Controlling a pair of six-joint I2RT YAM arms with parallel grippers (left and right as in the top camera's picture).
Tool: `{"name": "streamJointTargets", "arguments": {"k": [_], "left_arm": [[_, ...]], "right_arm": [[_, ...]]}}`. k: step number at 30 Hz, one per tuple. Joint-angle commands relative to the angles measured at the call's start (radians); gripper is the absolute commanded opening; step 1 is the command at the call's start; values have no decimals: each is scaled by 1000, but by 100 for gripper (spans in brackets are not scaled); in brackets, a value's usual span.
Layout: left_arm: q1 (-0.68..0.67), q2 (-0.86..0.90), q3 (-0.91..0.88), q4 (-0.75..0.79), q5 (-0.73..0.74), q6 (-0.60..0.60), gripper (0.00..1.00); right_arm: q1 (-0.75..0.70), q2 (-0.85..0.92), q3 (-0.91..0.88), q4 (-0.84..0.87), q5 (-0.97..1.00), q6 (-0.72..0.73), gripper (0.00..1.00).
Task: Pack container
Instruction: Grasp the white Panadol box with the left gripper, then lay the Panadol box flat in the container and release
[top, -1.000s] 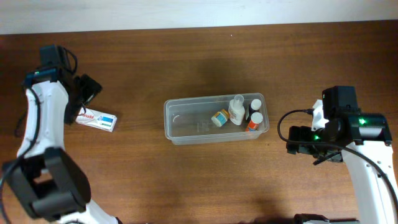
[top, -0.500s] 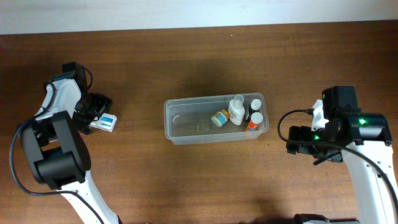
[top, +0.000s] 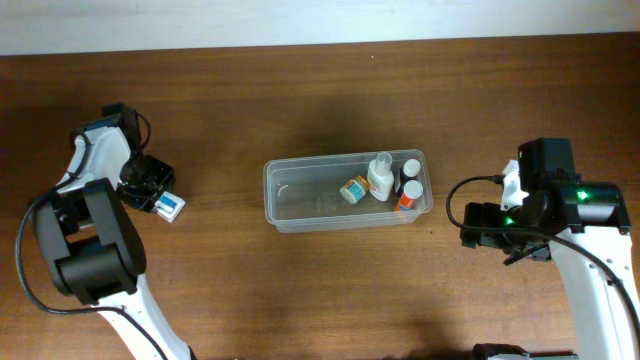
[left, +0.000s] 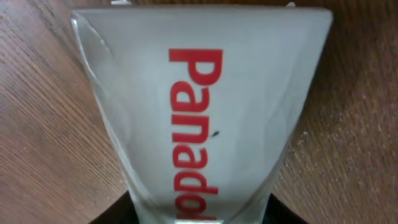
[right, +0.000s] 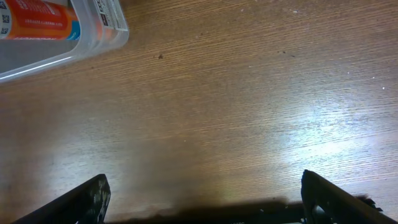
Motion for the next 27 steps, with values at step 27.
{"name": "streamJointTargets", "arguments": {"k": [27], "left_arm": [[-802, -353, -8, 25, 72, 1257, 50]], "right_arm": [[-3, -2, 1, 3, -6, 0, 89]]}}
